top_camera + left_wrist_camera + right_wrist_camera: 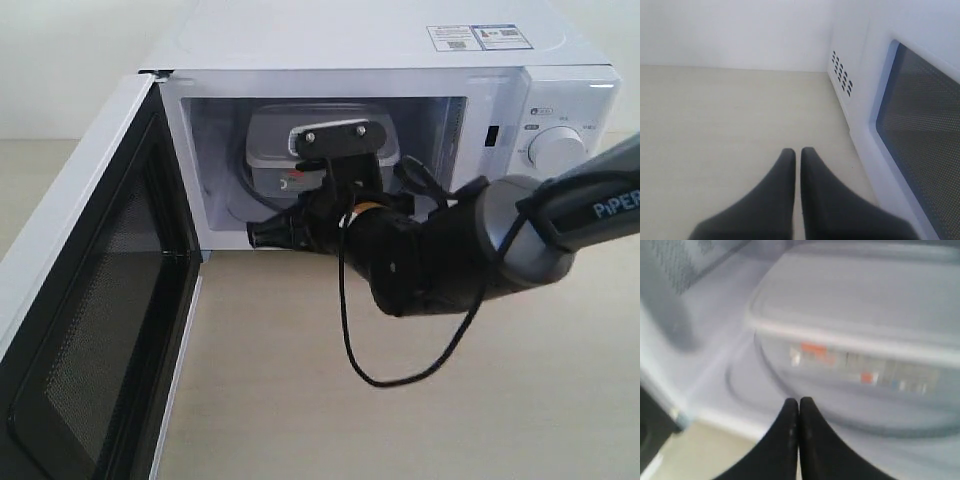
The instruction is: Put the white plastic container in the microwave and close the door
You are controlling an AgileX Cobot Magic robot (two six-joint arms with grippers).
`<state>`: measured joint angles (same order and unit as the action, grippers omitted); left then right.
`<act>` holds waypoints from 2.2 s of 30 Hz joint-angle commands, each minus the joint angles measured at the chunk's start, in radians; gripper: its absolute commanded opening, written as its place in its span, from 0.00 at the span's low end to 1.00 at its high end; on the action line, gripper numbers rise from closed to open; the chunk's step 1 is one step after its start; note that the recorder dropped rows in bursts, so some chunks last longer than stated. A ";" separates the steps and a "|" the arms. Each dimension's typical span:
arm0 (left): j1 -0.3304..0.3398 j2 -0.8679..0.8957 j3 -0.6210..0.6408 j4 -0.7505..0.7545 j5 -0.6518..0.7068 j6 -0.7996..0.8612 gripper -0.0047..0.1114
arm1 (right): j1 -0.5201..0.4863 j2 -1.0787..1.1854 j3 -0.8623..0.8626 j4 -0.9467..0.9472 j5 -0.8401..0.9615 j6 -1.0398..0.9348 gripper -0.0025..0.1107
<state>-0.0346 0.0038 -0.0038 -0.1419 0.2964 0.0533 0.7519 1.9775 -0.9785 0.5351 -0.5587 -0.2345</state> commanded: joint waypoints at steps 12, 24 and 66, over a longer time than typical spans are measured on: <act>0.003 -0.004 0.004 -0.008 -0.001 0.004 0.08 | 0.176 -0.245 0.425 0.009 -0.252 0.066 0.02; 0.003 -0.004 0.004 -0.008 -0.001 0.004 0.08 | 0.188 -0.491 0.771 0.121 -0.510 0.153 0.02; 0.003 -0.004 0.004 -0.008 -0.001 0.004 0.08 | 0.188 -1.085 0.817 0.267 -0.075 -0.238 0.02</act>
<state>-0.0346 0.0038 -0.0038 -0.1419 0.2964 0.0533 0.9372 0.8945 -0.1681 0.8152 -0.6539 -0.4634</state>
